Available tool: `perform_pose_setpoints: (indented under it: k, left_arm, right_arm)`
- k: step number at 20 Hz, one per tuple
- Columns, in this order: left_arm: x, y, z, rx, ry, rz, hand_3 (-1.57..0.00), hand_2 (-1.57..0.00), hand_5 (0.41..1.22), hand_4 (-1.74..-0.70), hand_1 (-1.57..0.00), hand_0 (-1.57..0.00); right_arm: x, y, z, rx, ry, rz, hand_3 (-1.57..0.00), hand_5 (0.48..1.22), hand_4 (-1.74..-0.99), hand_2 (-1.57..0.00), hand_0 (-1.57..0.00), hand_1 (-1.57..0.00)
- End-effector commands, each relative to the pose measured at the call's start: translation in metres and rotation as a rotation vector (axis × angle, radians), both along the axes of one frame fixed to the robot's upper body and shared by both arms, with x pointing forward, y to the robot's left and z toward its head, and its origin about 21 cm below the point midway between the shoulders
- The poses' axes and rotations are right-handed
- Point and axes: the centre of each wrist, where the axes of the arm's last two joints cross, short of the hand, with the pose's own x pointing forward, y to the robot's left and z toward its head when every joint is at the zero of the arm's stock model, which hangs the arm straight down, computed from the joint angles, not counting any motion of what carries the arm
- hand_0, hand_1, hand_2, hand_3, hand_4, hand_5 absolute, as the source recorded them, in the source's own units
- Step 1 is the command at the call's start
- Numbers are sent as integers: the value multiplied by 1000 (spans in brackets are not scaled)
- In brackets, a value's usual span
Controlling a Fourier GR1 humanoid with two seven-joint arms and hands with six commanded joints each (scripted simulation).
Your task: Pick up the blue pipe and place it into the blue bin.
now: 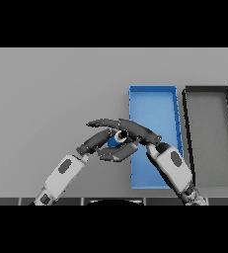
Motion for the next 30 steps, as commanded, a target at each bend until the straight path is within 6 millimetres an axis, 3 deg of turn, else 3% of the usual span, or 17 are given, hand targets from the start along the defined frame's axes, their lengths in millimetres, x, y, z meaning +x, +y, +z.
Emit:
perform_pose_setpoints:
  k: [1, 2, 4, 5, 6, 8, 10, 15, 16, 17, 19, 22, 25, 27, 30]
  left_arm:
    - [1, 0, -1, 65, -25, -4, -1119, -1571, 1221, -1630, -1527, -1571]
    - [-2, -1, -1, 56, -25, 7, -1121, -1571, 1221, -1647, -1536, -1571]
    - [-3, -2, 0, -4, -45, -6, -1283, -1571, 1221, -1680, -1548, -1571]
    - [-4, -3, 0, -27, -35, -14, -1340, -1571, 1221, -1692, -1553, -1571]
    - [-4, -2, 0, -47, -20, -13, -1386, -1571, 1221, -1702, -1557, -1571]
    - [-4, -2, 0, -81, -3, -18, -1453, -1571, 1221, -1716, -1562, -1571]
    - [0, -2, 2, -76, -23, -18, -1495, -1571, 1221, -1723, -1565, -1571]
    - [-2, 0, 1, -55, -2, -13, -1546, -1571, 1221, -1729, -1569, -1571]
    - [-2, -1, 1, -58, -8, -18, -1442, -1571, 1221, -1724, -1569, -1571]
    - [-1, 1, 1, -50, -28, -20, -1468, -1458, 1221, -1656, -1513, -1569]
    - [-3, 6, 4, -11, -66, -30, -963, -950, 1221, -1426, -991, -1045]
    - [0, 8, 2, 28, -100, -61, -492, -486, 1221, -1144, -507, -535]
    - [2, 8, 4, 75, -135, -47, -252, -248, 972, -955, -259, -273]
    - [3, 6, 1, 85, -113, -26, -161, -159, 836, -899, -165, -175]
    - [1, 8, -4, 64, -63, -13, -82, -81, 697, -871, -84, -89]
  right_arm:
    - [1, 4, 1, -9, 0, 11, -516, 477, -1365, -492, -475, -487]
    - [4, 2, 2, 4, -8, 16, -659, 486, -1433, -708, -694, -704]
    - [5, 6, 3, 31, 0, 40, -880, 570, -1527, -1019, -1010, -1016]
    - [5, 10, 1, 53, 18, 43, -1018, 638, -1498, -1129, -1122, -1127]
    - [6, 13, -1, 71, 25, 49, -1128, 755, -1474, -1218, -1212, -1216]
    - [5, 13, 0, 79, 7, 55, -1288, 923, -1445, -1345, -1341, -1344]
    - [1, 15, 1, 61, -51, 83, -1390, 1030, -1435, -1426, -1424, -1425]
    - [0, 14, -3, 84, -36, 105, -1512, 1158, -1470, -1524, -1523, -1523]
    - [-1, 16, -4, 88, -40, 102, -1523, 1171, -1475, -1533, -1532, -1533]
    - [-1, 14, -3, 86, -43, 95, -1533, 1181, -1478, -1541, -1540, -1540]
    - [-3, 17, 1, 79, -54, 82, -1547, 1195, -1483, -1552, -1551, -1551]
    - [-2, 13, 2, 71, -48, 64, -1559, 1208, -1486, -1561, -1561, -1561]
    - [-4, 16, 3, 66, -50, 49, -1565, 1214, -1488, -1566, -1566, -1566]
    - [-1, 13, 4, 88, -51, 49, -1567, 1217, -1488, -1568, -1568, -1568]
    - [1, 14, 6, 103, -66, 37, -1569, 1219, -1487, -1569, -1569, -1569]
